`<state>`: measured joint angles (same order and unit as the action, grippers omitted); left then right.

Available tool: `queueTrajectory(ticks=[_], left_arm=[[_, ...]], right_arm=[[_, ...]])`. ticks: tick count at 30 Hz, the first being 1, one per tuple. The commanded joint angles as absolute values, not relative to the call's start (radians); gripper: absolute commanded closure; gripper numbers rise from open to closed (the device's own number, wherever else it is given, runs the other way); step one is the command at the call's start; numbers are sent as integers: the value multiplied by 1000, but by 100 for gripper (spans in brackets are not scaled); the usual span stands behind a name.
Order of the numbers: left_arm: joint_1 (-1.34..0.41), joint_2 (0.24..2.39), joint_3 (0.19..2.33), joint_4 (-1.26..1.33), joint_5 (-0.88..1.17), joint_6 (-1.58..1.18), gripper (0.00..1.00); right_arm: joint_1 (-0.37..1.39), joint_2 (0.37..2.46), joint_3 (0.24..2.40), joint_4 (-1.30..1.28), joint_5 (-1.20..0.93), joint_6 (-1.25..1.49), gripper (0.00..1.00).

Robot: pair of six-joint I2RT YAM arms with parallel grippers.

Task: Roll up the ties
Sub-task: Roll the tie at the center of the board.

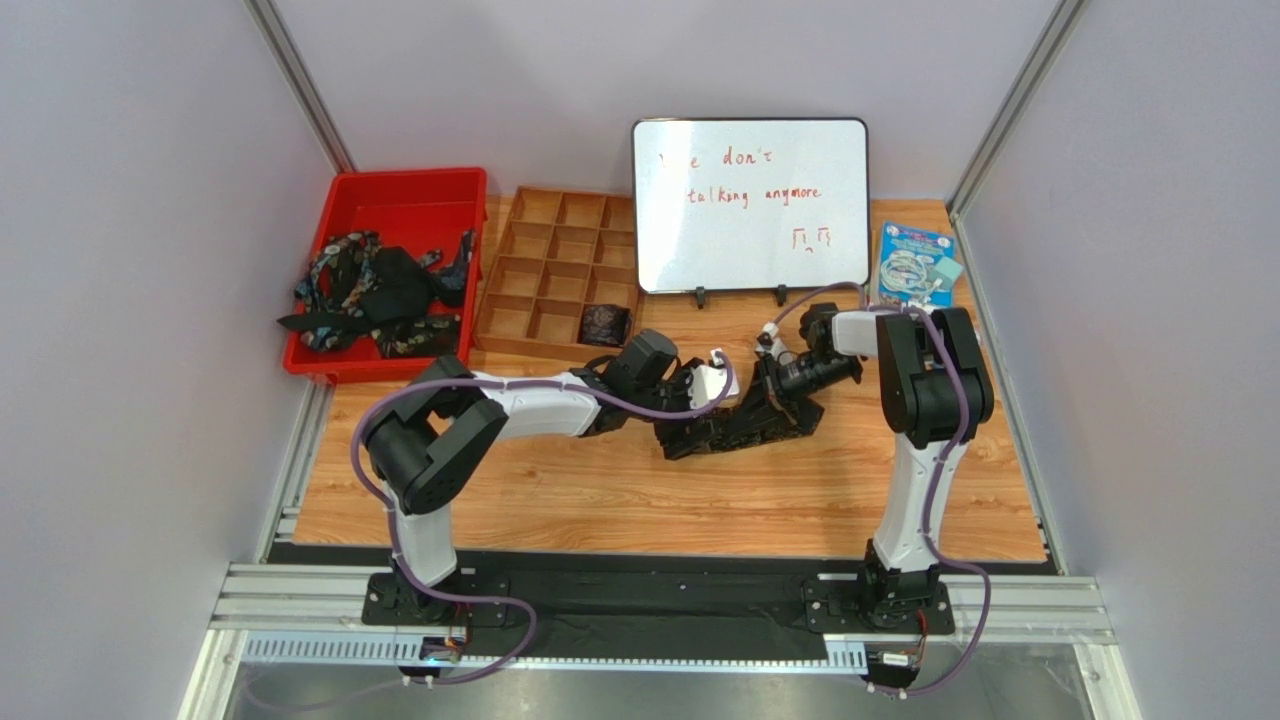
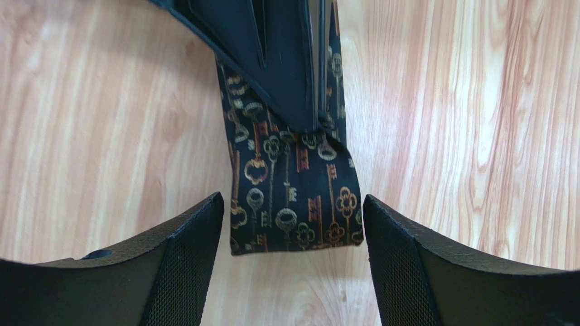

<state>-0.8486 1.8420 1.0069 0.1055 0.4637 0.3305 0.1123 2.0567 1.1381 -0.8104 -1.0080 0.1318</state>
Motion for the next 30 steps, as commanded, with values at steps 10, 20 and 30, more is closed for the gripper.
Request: queueTrajectory(ticks=[10,20,30], left_arm=[[-890,1976,1140,105,463,362,56],[-893,1951,1141,-172,408,463,87],[-893,1970,1172,-222,422,480,88]], right_arm=[[98,2123,1135,-816,-745,150,100],[98,1899,1201,-905,-988,103,82],[184,1887,1184,-824,-1003,160,68]])
